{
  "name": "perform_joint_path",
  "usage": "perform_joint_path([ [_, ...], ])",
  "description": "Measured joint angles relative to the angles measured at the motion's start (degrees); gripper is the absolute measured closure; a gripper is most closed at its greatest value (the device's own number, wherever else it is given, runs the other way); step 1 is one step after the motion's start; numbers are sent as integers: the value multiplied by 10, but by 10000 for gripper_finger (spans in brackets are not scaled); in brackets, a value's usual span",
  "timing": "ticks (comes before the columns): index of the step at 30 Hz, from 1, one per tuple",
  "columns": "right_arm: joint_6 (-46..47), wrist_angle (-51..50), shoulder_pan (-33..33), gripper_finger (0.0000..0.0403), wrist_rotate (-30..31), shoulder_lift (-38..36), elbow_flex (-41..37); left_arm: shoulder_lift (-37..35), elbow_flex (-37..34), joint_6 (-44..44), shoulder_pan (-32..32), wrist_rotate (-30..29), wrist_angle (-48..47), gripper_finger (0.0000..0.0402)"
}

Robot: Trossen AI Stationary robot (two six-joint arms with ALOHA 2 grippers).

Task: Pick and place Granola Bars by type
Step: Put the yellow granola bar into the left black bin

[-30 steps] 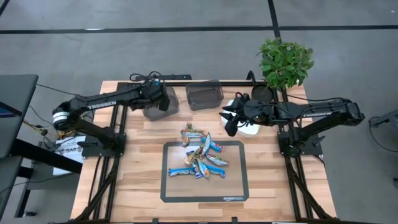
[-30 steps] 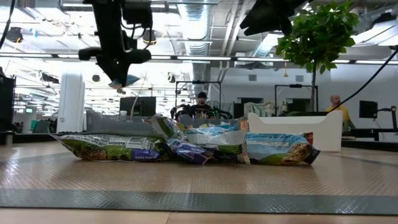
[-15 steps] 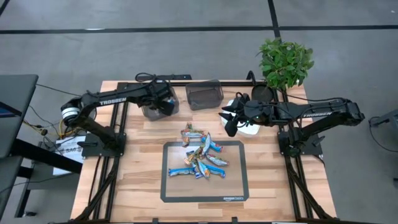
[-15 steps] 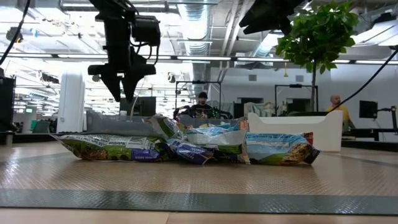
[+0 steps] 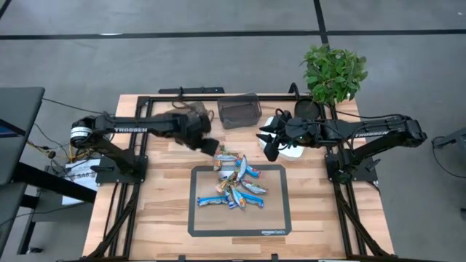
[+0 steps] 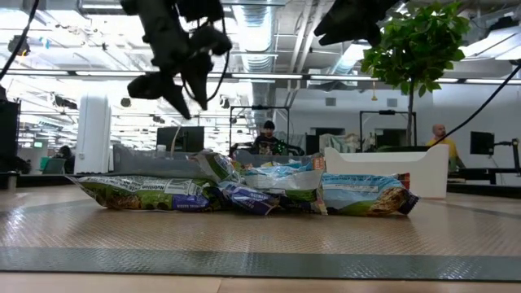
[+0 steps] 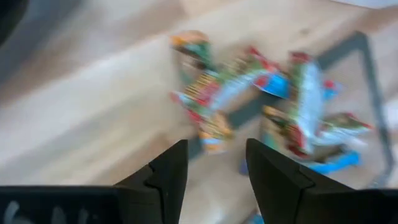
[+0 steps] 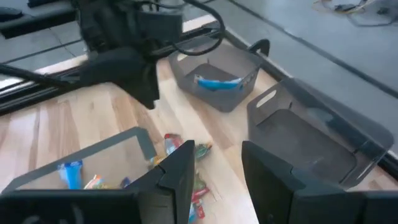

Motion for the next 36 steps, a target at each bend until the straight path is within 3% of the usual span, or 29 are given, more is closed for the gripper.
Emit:
perform_joint_path([
  [8, -46, -64, 0, 278, -152, 0, 0, 11, 0, -105, -92, -51, 79, 248],
  [13, -64, -82, 0, 278, -239, 0, 0, 74, 0, -141, -130, -49, 140, 248],
  [21, -64, -105, 8, 278, -247, 0, 0, 150, 0, -197, -140, -117, 135, 248],
  [25, -65, -123, 13, 278, -246, 0, 0, 176, 0, -202, -137, -123, 132, 248],
  [32, -64, -127, 13, 278, -243, 0, 0, 198, -1, -202, -134, -172, 113, 248],
  [36, -65, -125, 13, 278, -243, 0, 0, 198, 0, -185, -122, -169, 111, 248],
])
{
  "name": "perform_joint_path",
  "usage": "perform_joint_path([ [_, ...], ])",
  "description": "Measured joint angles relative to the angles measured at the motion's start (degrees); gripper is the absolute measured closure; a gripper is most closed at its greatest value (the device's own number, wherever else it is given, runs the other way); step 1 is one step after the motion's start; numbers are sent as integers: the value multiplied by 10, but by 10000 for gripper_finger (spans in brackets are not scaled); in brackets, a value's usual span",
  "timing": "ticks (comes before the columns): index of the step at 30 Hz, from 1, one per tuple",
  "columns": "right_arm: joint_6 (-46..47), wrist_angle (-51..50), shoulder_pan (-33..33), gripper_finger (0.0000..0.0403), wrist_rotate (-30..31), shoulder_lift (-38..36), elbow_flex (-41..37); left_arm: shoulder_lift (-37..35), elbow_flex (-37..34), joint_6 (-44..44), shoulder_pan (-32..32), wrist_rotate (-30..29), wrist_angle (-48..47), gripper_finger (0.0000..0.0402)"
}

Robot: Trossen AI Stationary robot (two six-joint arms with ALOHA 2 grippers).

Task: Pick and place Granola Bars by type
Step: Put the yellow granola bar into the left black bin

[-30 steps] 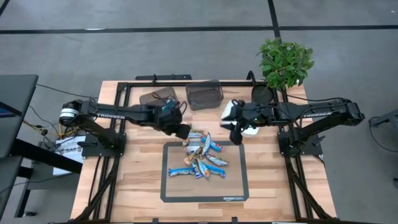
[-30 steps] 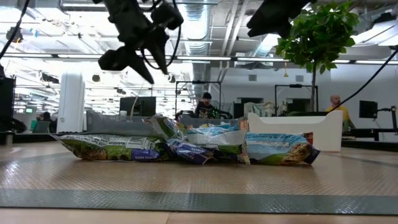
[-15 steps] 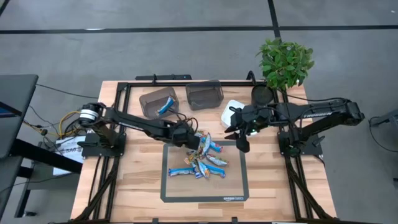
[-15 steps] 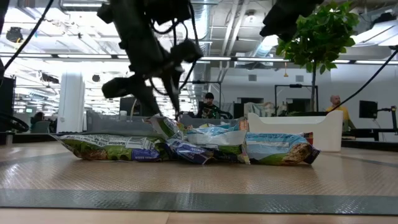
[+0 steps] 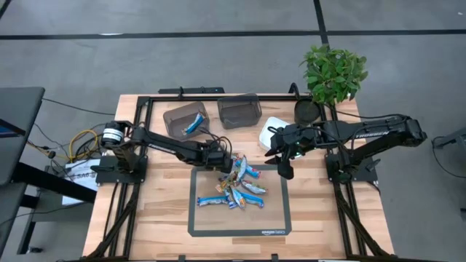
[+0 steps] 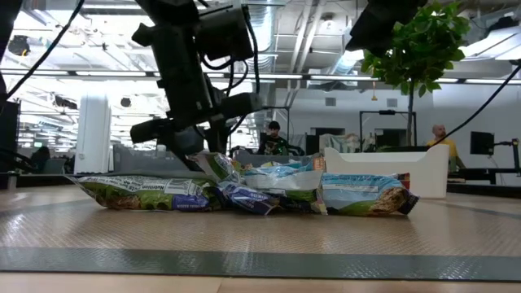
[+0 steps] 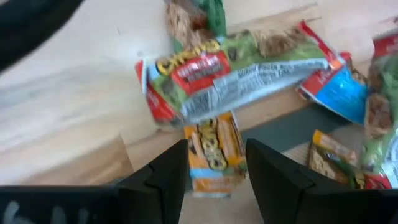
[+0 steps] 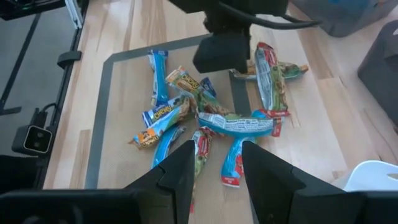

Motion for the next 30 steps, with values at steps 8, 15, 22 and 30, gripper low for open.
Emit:
perform_joint_path([
  [8, 0, 3, 0, 278, 0, 0, 0, 50, 4, 32, 18, 51, 49, 248],
  [15, 0, 4, 0, 278, 0, 0, 0, 45, 1, 24, 18, 24, 46, 252],
  [22, 0, 4, -3, 278, 0, 0, 0, 44, 1, 17, 19, 31, 45, 299],
  [30, -6, 11, -3, 278, 19, 0, 0, 15, 0, -3, 19, 1, 21, 309],
])
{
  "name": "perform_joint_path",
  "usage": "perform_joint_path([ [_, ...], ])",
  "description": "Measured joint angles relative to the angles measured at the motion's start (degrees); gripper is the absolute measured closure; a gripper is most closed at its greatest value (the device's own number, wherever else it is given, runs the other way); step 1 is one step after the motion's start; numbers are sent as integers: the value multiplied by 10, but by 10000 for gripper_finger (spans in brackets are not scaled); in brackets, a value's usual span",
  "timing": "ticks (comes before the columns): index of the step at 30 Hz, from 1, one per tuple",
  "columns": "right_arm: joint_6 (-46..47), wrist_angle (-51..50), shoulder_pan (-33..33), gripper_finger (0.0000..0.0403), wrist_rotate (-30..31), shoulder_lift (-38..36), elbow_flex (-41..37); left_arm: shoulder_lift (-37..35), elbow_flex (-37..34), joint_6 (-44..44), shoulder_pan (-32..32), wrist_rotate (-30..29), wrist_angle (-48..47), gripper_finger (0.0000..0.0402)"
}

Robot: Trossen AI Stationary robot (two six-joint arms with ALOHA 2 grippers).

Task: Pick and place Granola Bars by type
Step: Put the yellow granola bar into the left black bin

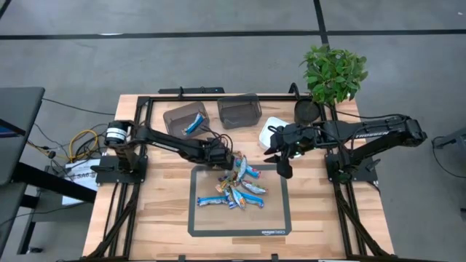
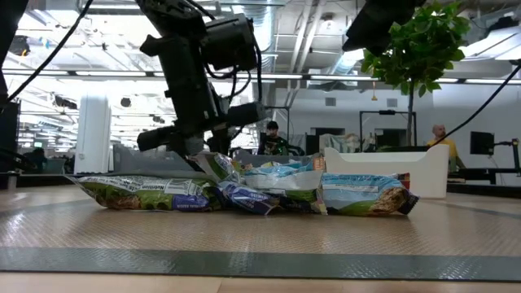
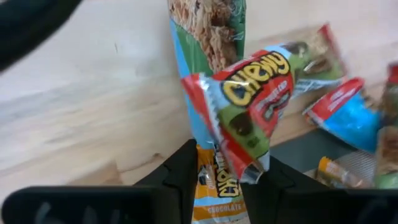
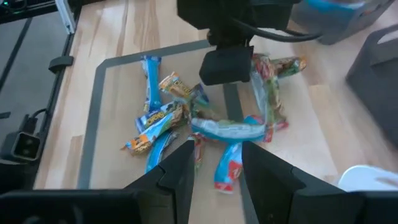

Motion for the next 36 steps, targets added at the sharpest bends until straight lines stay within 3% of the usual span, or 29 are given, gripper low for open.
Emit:
perform_joint_path([
  [10, -18, 61, 0, 278, 31, 0, 0, -123, 0, -29, 17, -119, -131, 321],
  [17, -25, 95, -1, 278, 73, 0, 0, -226, 1, -8, 92, -192, -231, 317],
  [22, -25, 110, -3, 278, 142, 0, 0, -260, 1, 52, 167, -194, -252, 321],
  [26, -26, 136, -11, 278, 202, 0, 0, -261, 1, 99, 213, -156, -250, 315],
  [32, -26, 149, -32, 278, 208, 0, 0, -250, -1, 149, 262, -85, -246, 308],
  [36, -24, 151, -38, 278, 207, 0, 0, -249, -9, 186, 273, -83, -245, 300],
])
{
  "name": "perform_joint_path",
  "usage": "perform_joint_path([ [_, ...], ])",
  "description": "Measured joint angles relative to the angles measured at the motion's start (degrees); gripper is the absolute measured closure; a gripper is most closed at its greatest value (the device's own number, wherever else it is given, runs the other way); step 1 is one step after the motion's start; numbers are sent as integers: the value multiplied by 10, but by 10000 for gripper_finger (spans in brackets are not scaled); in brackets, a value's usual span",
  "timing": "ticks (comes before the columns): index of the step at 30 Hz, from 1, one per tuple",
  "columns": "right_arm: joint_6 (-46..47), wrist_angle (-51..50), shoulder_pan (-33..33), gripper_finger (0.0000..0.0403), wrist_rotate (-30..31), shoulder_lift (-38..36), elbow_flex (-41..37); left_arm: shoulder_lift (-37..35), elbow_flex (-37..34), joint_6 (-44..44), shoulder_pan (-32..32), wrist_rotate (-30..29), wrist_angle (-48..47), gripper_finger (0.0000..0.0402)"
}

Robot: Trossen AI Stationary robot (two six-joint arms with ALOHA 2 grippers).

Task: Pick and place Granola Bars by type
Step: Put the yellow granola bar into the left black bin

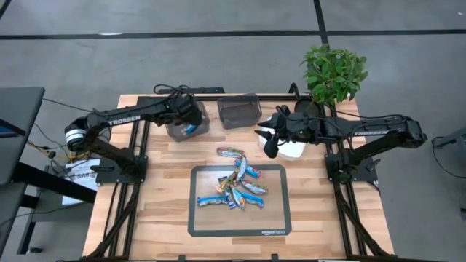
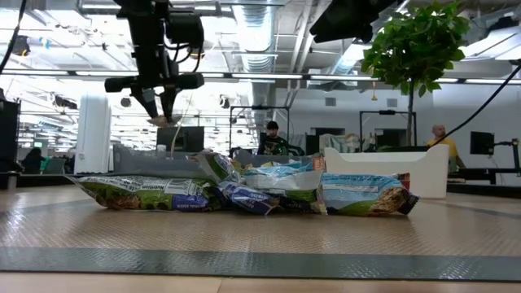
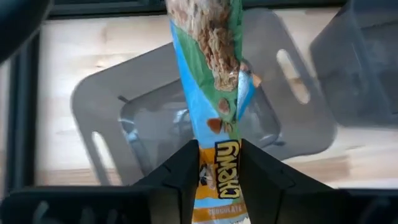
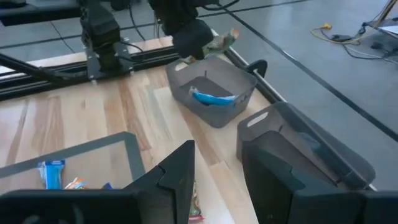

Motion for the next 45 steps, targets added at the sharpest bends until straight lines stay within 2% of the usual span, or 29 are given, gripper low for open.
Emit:
perform_joint_path([
  [8, 0, 3, 1, 278, -1, 0, 0, 0, 0, 24, 5, -9, 5, 251],
  [13, 0, 2, 1, 278, -31, 0, 0, 0, 0, 78, -23, 33, 49, 239],
  [17, 0, -8, 2, 278, -74, 0, 0, 0, 0, 150, -87, 129, 111, 244],
  [21, 1, -43, 2, 278, -110, 0, 0, 0, 0, 145, -180, 217, 146, 258],
  [24, 1, -70, 2, 278, -124, 0, 0, 0, 0, 120, -257, 245, 157, 268],
  [28, 1, -93, 2, 278, -136, 0, 0, -1, 0, 81, -340, 228, 173, 273],
  [31, 0, -102, 5, 278, -137, 0, 0, 6, 1, 59, -375, 212, 175, 269],
  [38, 0, -103, 25, 278, -137, 0, 0, 68, 1, 50, -399, 224, 212, 245],
  [45, 5, -106, 48, 278, -136, 0, 0, 124, 1, 50, -401, 183, 218, 229],
])
